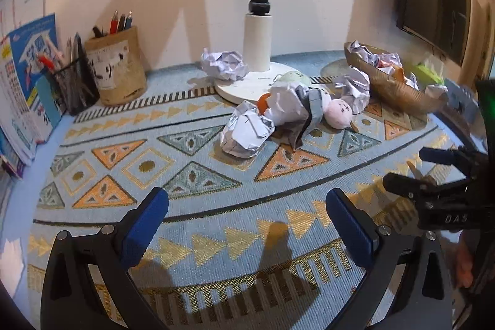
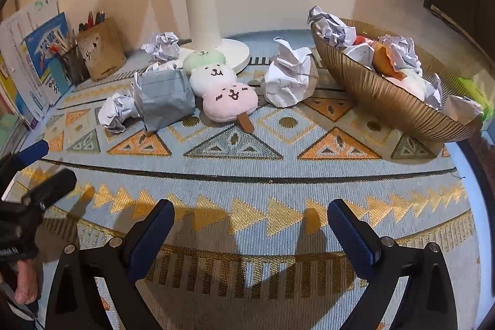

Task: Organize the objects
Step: 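Move both grippers back toward the gray paper and plush toys, then grasp the gray crumpled paper with the right gripper while the left grasps the grid-lined paper ball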

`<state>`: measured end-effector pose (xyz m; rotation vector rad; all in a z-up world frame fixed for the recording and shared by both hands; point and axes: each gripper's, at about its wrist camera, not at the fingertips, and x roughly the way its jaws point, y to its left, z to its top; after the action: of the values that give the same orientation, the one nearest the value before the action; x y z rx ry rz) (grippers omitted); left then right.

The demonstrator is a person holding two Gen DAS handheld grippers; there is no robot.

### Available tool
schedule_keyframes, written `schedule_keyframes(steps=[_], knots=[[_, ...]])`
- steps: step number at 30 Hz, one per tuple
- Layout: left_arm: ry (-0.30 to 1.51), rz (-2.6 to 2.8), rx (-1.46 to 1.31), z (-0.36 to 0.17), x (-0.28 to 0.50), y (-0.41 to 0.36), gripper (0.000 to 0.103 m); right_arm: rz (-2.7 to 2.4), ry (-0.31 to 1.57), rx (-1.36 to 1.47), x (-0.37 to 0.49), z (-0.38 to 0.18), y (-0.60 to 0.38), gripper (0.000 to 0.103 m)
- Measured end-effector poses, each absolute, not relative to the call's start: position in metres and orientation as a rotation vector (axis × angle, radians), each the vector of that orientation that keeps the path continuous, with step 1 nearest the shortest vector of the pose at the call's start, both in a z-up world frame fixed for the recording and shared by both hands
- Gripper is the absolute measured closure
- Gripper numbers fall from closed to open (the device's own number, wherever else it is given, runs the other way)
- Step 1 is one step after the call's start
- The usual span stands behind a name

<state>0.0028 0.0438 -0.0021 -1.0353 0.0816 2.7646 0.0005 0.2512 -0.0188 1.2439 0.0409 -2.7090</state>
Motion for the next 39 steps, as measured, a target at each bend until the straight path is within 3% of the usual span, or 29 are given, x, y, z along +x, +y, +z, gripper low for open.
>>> schedule_keyframes(steps=[10,13,14,17,19,21,22,24,26,28,35,39], knots=[[0.126,2.593,-1.131,-0.004,-0.048,0.035,0.003,-2.447,-0.21,1.221,-0.032,0.003,0.22,0.004],[0.044,2.507,-1.184,-0.013,-0.076,0.034,0.009,-2.358,-0.354,1.278,-0.061,-0.004,0.204,0.01],[0.046,2.506,-1.199,-0.015,-0.08,0.036,0.015,-2.352,-0.382,1.289,-0.067,-0.007,0.201,0.012],[0.047,2.475,-1.234,-0.023,-0.096,0.041,0.019,-2.297,-0.506,1.325,-0.088,-0.016,0.199,0.012],[0.041,2.46,-1.234,-0.023,-0.1,0.044,0.028,-2.298,-0.565,1.322,-0.098,-0.019,0.198,0.012],[0.038,2.46,-1.23,-0.023,-0.103,0.046,0.032,-2.325,-0.569,1.33,-0.104,-0.02,0.196,0.012],[0.041,2.454,-1.237,-0.024,-0.104,0.049,0.044,-2.329,-0.578,1.331,-0.106,-0.022,0.194,0.012],[0.059,2.459,-1.227,-0.023,-0.104,0.051,0.049,-2.372,-0.554,1.316,-0.107,-0.02,0.19,0.02],[0.085,2.465,-1.206,-0.022,-0.1,0.054,0.051,-2.42,-0.493,1.313,-0.105,-0.019,0.189,0.037],[0.105,2.482,-1.186,-0.02,-0.098,0.054,0.051,-2.418,-0.514,1.296,-0.104,-0.02,0.194,0.042],[0.021,2.512,-1.164,-0.005,-0.079,0.041,0.052,-2.387,-0.569,1.267,-0.071,-0.005,0.223,0.042],[-0.041,2.533,-1.118,0.013,-0.042,0.03,0.052,-2.355,-0.498,1.266,-0.033,0.005,0.241,0.042]])
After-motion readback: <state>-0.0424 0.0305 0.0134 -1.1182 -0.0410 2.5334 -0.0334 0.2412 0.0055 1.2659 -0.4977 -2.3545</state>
